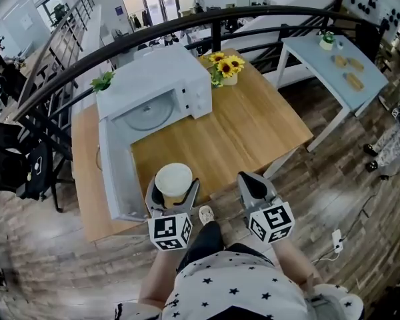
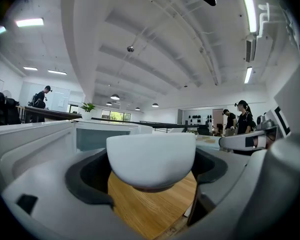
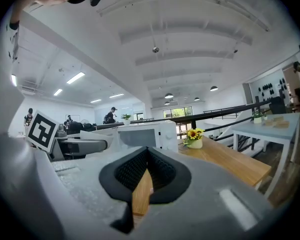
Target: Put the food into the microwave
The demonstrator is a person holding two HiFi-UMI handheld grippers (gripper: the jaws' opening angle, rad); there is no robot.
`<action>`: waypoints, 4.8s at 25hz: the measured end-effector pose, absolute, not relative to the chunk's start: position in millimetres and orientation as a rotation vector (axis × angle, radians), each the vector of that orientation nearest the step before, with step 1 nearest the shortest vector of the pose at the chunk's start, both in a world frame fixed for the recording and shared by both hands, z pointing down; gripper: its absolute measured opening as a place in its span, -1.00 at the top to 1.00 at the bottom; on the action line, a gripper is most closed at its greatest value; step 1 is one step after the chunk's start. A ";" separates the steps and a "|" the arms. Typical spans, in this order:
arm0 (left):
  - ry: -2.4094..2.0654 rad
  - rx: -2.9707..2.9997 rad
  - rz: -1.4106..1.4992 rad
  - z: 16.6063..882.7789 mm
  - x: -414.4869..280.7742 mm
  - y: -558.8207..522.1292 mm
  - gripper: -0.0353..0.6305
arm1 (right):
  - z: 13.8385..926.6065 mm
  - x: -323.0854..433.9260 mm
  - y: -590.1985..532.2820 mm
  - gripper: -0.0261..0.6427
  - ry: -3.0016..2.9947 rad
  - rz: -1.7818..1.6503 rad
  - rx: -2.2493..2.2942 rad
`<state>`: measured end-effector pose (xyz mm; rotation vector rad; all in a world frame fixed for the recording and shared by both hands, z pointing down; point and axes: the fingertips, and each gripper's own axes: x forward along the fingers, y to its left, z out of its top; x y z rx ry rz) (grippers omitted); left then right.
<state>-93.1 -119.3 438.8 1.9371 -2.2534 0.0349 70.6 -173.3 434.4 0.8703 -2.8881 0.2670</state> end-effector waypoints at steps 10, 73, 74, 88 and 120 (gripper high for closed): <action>-2.295 1.882 0.038 449.5 -144.4 -171.1 -0.59 | 441.6 22.0 -223.6 0.90 -2.885 0.266 0.795; -2.294 1.525 0.155 575.0 -366.6 -382.8 -0.59 | 491.8 -154.6 -368.7 0.90 -2.768 0.322 0.467; -2.294 1.518 0.159 577.8 -369.1 -383.4 -0.59 | 492.9 -155.2 -368.5 0.90 -2.766 0.321 0.464; -2.303 1.456 0.232 597.0 -381.5 -382.6 -0.59 | 497.5 -161.0 -367.0 0.90 -2.759 0.327 0.443; -2.263 1.408 0.297 604.2 -371.4 -361.5 -0.59 | 493.1 -150.7 -342.9 0.90 -2.784 0.333 0.407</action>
